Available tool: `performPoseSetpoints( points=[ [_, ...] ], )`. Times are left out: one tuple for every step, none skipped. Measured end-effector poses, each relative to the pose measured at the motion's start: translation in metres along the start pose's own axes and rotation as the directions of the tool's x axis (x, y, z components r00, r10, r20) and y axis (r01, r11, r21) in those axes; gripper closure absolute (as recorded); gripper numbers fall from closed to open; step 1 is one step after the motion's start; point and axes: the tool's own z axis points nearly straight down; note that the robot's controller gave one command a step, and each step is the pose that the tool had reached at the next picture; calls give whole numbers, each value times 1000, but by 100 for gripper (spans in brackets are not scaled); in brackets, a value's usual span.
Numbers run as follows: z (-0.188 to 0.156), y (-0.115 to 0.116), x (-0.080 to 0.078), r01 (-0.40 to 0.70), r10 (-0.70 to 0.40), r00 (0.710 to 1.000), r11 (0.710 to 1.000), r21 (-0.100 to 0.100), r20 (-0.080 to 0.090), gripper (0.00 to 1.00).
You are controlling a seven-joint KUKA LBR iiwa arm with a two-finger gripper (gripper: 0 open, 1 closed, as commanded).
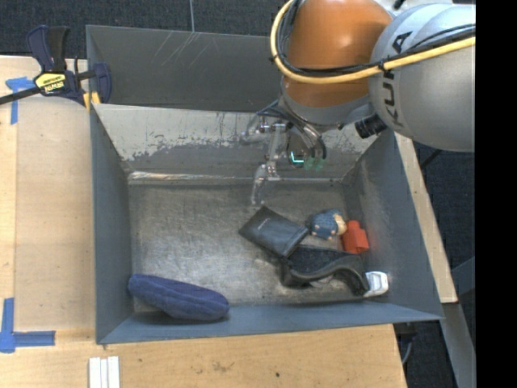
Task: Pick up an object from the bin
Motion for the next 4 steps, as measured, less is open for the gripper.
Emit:
performPoseSetpoints(
  points=[
    [126,-94,38,-105,105,994,994,-4,5,0],
    [124,-93,37,-98,98,995,995,-1,8,100],
    [123,-93,36,-99,99,995,995,-2,9,0],
    [155,-97,35,-163,163,986,987,-7,15,0]
  ],
)
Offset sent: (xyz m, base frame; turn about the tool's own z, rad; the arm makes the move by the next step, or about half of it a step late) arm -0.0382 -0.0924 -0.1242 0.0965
